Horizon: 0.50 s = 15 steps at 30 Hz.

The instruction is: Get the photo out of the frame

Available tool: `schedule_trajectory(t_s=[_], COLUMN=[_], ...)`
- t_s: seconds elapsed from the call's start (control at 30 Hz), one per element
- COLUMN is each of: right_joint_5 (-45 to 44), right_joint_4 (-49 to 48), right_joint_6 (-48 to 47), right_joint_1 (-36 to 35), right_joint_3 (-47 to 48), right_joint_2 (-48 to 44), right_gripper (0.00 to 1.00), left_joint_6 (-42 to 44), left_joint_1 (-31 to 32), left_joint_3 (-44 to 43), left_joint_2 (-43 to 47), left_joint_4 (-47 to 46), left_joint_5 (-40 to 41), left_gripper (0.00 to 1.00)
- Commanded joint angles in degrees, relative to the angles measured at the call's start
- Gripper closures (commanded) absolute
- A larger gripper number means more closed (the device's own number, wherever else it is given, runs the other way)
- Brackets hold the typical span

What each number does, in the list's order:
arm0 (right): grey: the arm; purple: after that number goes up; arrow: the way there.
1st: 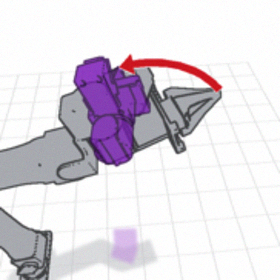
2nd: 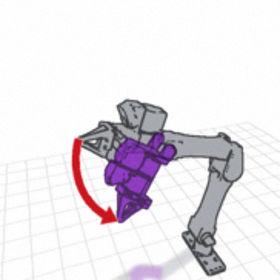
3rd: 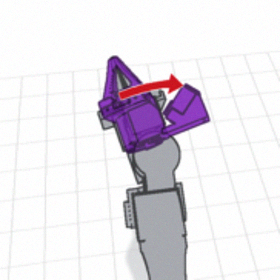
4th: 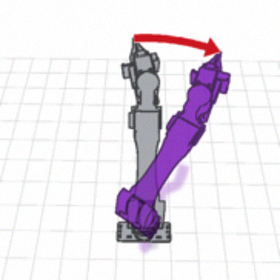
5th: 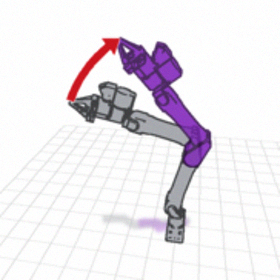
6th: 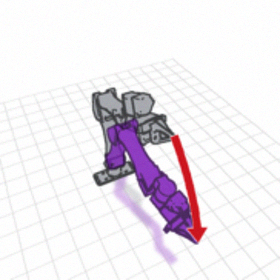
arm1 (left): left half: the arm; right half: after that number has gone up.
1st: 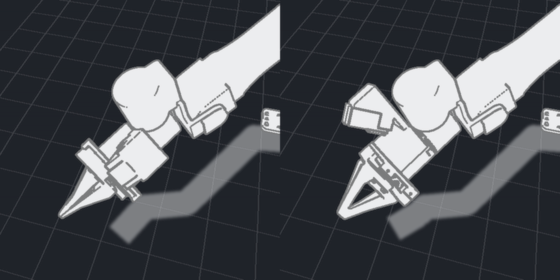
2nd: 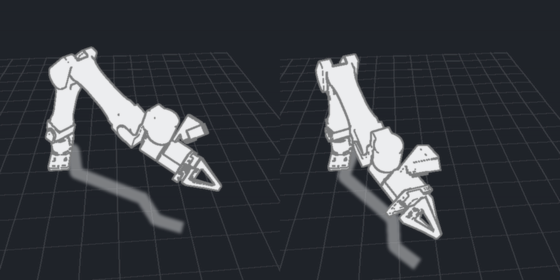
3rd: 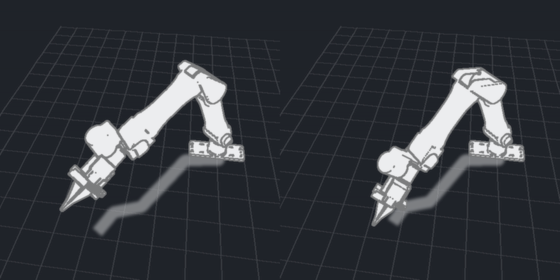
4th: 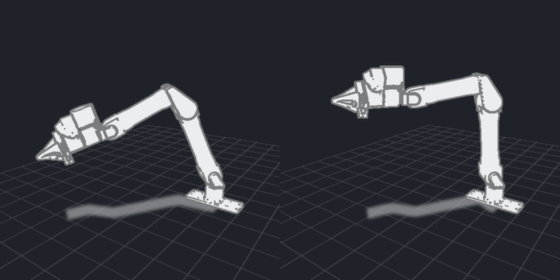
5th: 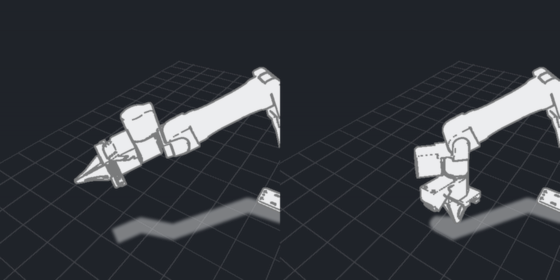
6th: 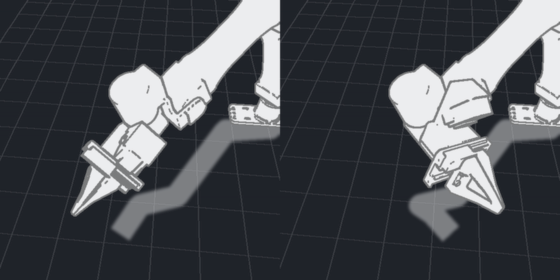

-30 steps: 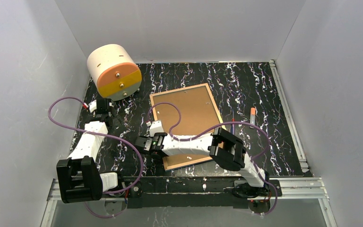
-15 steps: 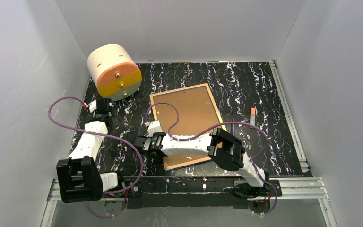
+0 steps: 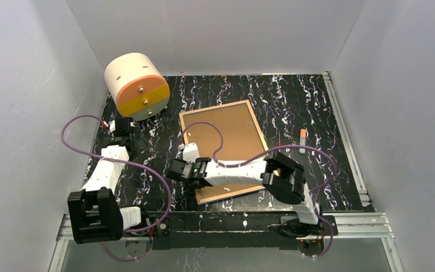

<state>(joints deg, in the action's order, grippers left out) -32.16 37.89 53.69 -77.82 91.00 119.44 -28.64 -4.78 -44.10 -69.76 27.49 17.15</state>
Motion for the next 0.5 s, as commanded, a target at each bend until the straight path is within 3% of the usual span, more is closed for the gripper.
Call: schedule_trajectory(t_s=[0.0,0.17,0.27,0.37,0.47], right_joint_5=[6.4,10.0,10.0,10.6,10.8], right_joint_4=[-16.4,-24.5,-25.4,-27.4,-27.3], right_joint_6=[-1.4,-0.6,-0.6,-0.7,-0.9], right_joint_1=[1.2,1.8,1.8,1.8,1.8], right_joint_3=[-6.9,-14.6,-16.0,-17.1,-16.7], right_joint_2=[-11.6,-17.3,-18.6,-19.2,-19.0], right_gripper=[0.99,0.99,0.99,0.99,0.99], left_joint_6=[4.6,3.0,-5.2,-16.2,-23.6], left_joint_1=[-0.3,-0.3,-0.3,-0.2,0.5], left_joint_3=[0.1,4.8,11.0,18.5,22.2], left_joint_2=[1.6,0.2,-1.3,-2.3,-4.4], left_joint_4=[-3.8,-12.0,-25.5,-44.0,-55.9], left_joint_5=[-11.5,-36.1,-49.8,-56.6,-60.3], left_gripper=[0.02,0.02,0.02,0.02,0.02])
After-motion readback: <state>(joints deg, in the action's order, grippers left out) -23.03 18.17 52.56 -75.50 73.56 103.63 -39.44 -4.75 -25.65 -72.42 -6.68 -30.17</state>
